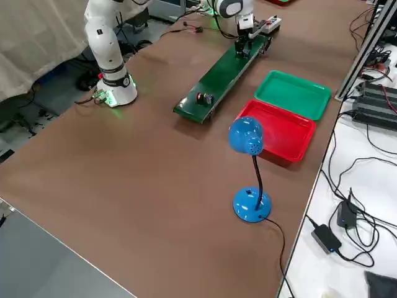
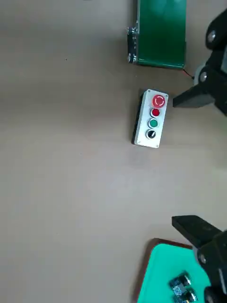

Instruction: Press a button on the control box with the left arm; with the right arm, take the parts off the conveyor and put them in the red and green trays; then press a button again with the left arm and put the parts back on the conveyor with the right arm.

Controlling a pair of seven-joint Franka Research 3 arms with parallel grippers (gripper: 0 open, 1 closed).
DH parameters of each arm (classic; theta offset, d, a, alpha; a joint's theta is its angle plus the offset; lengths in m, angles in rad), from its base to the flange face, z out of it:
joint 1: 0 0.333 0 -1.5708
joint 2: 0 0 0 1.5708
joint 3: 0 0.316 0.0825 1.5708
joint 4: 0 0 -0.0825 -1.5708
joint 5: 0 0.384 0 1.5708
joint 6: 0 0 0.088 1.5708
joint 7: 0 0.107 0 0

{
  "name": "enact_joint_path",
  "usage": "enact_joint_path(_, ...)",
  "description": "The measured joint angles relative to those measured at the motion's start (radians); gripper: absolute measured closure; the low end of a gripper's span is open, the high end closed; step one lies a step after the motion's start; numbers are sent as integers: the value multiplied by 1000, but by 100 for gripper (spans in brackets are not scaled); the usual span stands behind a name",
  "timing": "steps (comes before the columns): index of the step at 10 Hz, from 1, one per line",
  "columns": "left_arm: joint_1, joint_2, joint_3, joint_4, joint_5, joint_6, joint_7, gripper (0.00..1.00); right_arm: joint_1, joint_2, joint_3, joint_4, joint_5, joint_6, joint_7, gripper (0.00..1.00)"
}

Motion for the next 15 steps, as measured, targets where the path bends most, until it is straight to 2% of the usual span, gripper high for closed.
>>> enact_joint_path(1, 0, 0, 0, 0, 0, 0, 0, 0, -1, 0, -6, 2, -5, 0, -1, 1)
enact_joint_path(2, -1, 0, 0, 0, 0, 0, 0, 0, -11, -1, -14, 12, -7, -16, -23, 1)
enact_joint_path(3, -1, 0, -1, 0, 0, 0, 0, 0, -43, -6, -20, 46, -9, -87, -84, 1)
enact_joint_path(5, -1, 1, -1, 0, 0, 0, 0, 0, -161, -21, -24, 200, -8, -327, -258, 1)
enact_joint_path(6, -1, 1, -1, 0, 0, 0, 0, 0, -220, -32, -25, 264, -7, -394, -332, 1)
enact_joint_path(7, -1, 1, -1, 0, 0, 0, 0, 0, -269, -44, -25, 301, -6, -414, -377, 0)
enact_joint_path(11, -7, 2, -5, 0, 0, -7, 1, 0, -437, -128, -28, 329, -10, -455, -513, 0)
enact_joint_path(15, -9, 0, -8, 1, 0, -23, 1, 0, -666, -275, -30, 351, -7, -634, -770, 0)
